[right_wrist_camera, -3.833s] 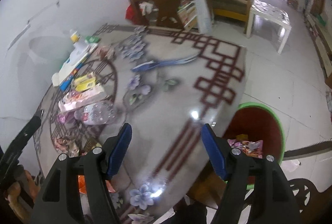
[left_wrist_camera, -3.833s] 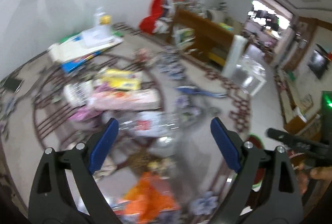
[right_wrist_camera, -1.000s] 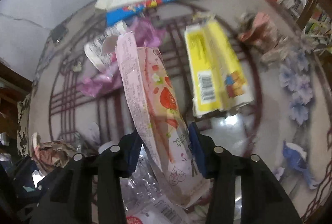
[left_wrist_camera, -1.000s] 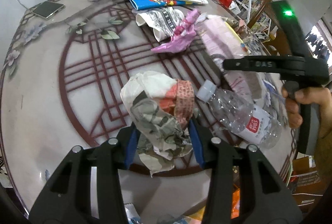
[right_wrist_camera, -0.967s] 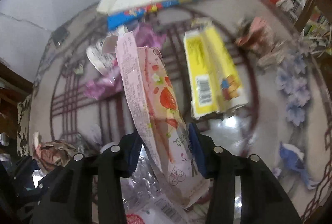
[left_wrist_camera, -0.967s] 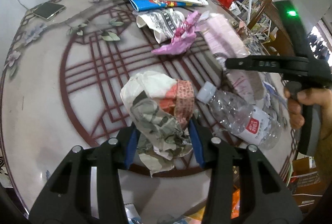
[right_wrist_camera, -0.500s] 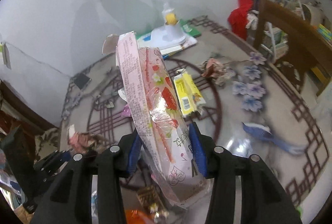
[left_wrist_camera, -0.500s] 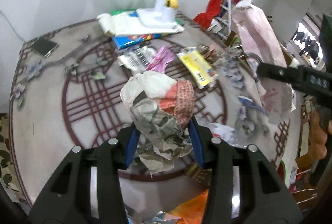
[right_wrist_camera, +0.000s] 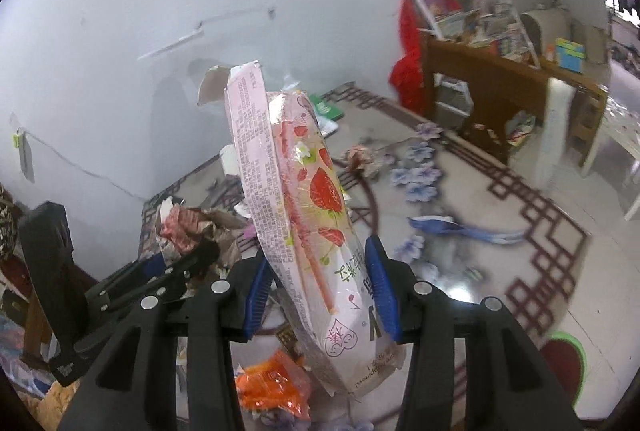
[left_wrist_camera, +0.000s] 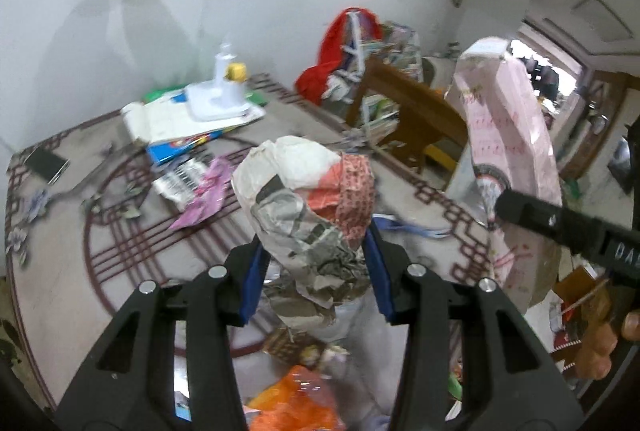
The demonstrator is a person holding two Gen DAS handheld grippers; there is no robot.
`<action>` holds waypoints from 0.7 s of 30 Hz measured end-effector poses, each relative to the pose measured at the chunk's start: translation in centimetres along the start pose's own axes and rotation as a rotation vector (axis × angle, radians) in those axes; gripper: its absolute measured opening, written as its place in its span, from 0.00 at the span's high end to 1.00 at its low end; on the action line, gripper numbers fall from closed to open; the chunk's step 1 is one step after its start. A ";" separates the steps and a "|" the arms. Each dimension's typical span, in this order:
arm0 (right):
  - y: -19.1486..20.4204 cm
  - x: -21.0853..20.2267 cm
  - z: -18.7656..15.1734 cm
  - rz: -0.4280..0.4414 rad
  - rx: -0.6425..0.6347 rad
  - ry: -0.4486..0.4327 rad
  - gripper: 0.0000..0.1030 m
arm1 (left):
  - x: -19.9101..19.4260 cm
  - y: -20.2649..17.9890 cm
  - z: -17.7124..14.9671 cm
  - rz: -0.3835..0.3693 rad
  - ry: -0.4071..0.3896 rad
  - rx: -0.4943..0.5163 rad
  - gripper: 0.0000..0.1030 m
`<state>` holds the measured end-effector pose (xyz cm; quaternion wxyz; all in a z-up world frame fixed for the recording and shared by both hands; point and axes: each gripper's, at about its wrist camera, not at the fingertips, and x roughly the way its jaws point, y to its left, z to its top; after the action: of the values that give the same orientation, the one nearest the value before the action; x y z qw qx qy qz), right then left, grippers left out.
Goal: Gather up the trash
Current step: 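Carry the paper bundle and strawberry wrapper toward the red bucket with both tools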
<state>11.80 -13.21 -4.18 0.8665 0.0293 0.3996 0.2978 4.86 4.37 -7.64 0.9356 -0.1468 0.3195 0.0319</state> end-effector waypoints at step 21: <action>-6.4 -11.0 -6.6 -0.165 0.137 -0.084 0.56 | -2.3 -9.3 -2.5 -0.176 0.012 0.140 0.57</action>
<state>4.73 -25.62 -3.05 0.9001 0.0679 0.3831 0.1961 3.00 -5.20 -5.72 0.9409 -0.1087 0.3123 -0.0735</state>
